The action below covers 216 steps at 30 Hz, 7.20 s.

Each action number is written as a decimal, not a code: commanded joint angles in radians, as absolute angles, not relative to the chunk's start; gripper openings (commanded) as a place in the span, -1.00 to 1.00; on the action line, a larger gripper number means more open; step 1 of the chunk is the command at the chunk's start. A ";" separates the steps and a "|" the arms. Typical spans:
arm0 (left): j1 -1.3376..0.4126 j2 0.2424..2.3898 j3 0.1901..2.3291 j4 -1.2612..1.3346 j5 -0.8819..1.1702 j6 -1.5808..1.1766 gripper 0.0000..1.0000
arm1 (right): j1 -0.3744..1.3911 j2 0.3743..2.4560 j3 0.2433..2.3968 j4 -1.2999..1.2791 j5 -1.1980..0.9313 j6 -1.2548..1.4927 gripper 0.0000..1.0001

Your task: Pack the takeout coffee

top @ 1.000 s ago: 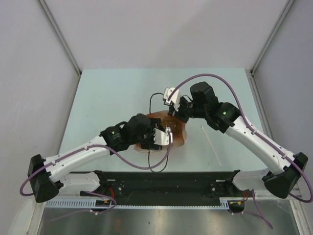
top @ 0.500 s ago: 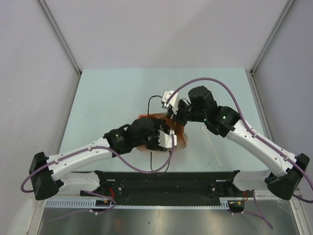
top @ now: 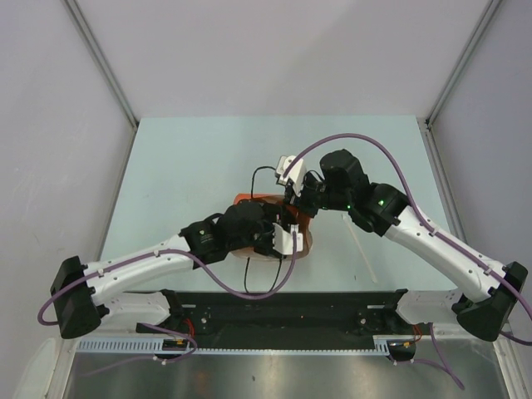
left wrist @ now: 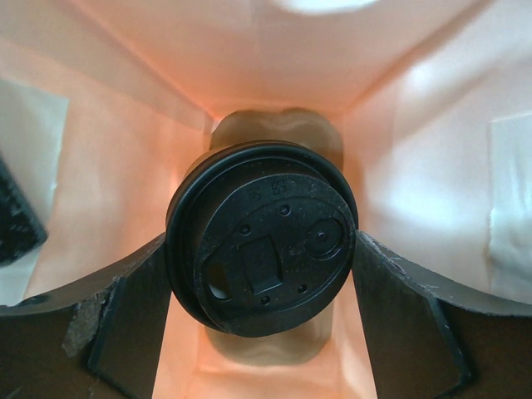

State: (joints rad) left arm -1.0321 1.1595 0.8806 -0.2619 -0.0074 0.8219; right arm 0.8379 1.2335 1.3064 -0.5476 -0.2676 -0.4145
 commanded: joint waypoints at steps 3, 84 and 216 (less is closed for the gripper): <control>-1.035 1.172 0.870 -0.235 0.080 0.828 -0.27 | 0.838 1.186 1.313 -0.463 -0.356 -0.373 -1.00; -0.946 1.273 1.092 -0.485 0.104 0.724 -0.39 | 0.756 1.264 1.356 -0.454 -0.266 -0.477 -1.00; -0.766 1.471 0.916 -0.652 0.210 0.706 -0.70 | 0.650 1.379 1.391 -0.699 -0.715 -0.617 -1.00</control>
